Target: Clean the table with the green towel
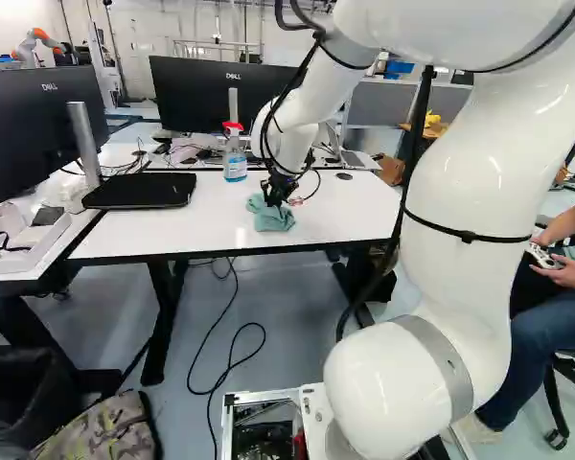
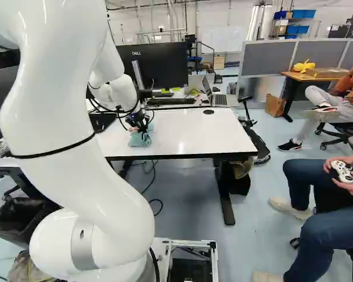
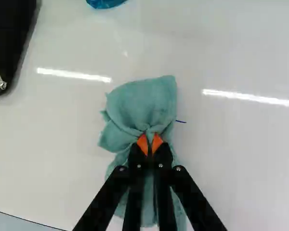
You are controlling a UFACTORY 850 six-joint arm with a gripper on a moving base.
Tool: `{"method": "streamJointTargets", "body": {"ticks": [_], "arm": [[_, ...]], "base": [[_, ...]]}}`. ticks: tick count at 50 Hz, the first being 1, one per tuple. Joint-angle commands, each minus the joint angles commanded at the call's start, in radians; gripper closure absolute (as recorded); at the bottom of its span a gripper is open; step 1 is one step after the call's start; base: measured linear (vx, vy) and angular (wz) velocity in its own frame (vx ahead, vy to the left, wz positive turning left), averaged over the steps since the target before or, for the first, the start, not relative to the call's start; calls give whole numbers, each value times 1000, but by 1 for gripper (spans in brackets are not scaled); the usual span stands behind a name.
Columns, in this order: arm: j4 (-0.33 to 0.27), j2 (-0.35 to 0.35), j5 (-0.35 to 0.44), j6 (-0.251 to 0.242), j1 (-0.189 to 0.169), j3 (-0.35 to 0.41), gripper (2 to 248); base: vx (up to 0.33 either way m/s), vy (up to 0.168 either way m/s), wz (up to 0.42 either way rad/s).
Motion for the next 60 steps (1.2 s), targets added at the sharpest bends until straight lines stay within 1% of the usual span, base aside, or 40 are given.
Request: {"method": "streamJointTargets", "body": {"ticks": [6,17,31,44,60], "arm": [[0,-15,0,0,1,-18,219],[0,-62,0,0,4,-73,219],[0,-114,0,0,-12,-137,219],[0,-100,0,0,-48,-119,219],[0,-49,0,0,-91,-58,219]], "base": [[0,0,0],[0,0,0],[0,0,0],[0,0,0],[0,0,0]]}}
